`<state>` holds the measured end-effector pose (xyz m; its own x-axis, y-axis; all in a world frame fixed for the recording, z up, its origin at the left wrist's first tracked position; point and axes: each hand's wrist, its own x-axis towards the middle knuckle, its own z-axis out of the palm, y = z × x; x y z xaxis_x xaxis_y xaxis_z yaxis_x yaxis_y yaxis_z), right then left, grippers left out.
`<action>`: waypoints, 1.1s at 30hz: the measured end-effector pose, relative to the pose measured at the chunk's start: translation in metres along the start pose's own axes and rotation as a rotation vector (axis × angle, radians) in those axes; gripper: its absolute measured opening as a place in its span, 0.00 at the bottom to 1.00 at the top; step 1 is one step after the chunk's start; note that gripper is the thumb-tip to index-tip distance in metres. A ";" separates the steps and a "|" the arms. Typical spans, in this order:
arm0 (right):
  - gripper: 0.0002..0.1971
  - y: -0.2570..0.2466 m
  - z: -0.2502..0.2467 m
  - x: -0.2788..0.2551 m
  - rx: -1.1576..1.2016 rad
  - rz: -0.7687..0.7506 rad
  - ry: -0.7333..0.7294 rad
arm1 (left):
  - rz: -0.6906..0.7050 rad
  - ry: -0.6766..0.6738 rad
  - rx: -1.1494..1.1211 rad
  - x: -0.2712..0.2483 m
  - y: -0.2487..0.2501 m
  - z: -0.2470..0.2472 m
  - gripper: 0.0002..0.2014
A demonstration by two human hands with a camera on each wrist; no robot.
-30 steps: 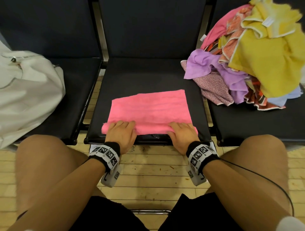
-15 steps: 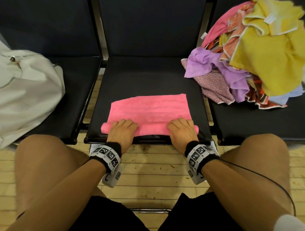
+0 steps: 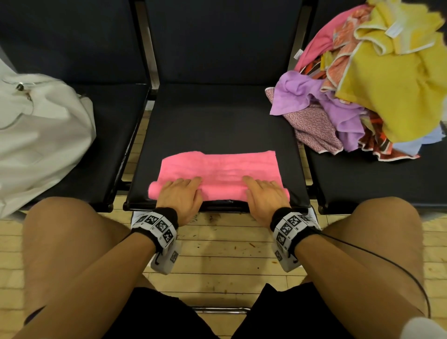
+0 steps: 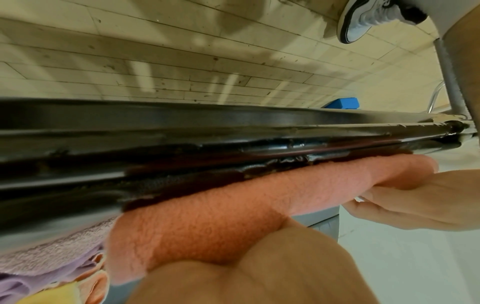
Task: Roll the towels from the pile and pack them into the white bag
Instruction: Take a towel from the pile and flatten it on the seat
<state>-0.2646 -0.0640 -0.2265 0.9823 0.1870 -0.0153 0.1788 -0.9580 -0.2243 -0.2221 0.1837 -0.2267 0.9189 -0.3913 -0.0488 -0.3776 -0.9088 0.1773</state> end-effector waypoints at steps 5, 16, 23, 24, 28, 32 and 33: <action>0.04 0.001 0.002 0.000 -0.006 -0.006 0.122 | 0.006 0.049 -0.017 -0.001 -0.001 0.000 0.14; 0.16 -0.008 0.011 -0.005 -0.097 -0.088 0.137 | 0.024 0.102 0.047 -0.002 -0.003 0.009 0.22; 0.22 -0.003 0.010 0.001 -0.088 -0.013 0.072 | 0.006 0.079 0.047 0.000 -0.006 0.005 0.20; 0.23 -0.004 0.008 0.002 -0.084 -0.015 0.068 | 0.002 0.067 0.045 0.000 -0.006 0.003 0.22; 0.15 -0.001 0.002 0.004 -0.022 0.039 0.040 | -0.013 -0.025 0.016 -0.002 -0.002 -0.003 0.22; 0.06 -0.001 0.005 0.003 -0.069 0.037 0.129 | -0.030 0.040 -0.031 0.001 -0.003 0.000 0.17; 0.04 -0.001 0.006 0.003 -0.095 0.033 0.165 | 0.000 0.091 0.000 0.002 -0.003 0.001 0.16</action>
<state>-0.2626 -0.0614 -0.2321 0.9822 0.1242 0.1410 0.1430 -0.9808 -0.1328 -0.2195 0.1859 -0.2287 0.9256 -0.3764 0.0402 -0.3773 -0.9089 0.1778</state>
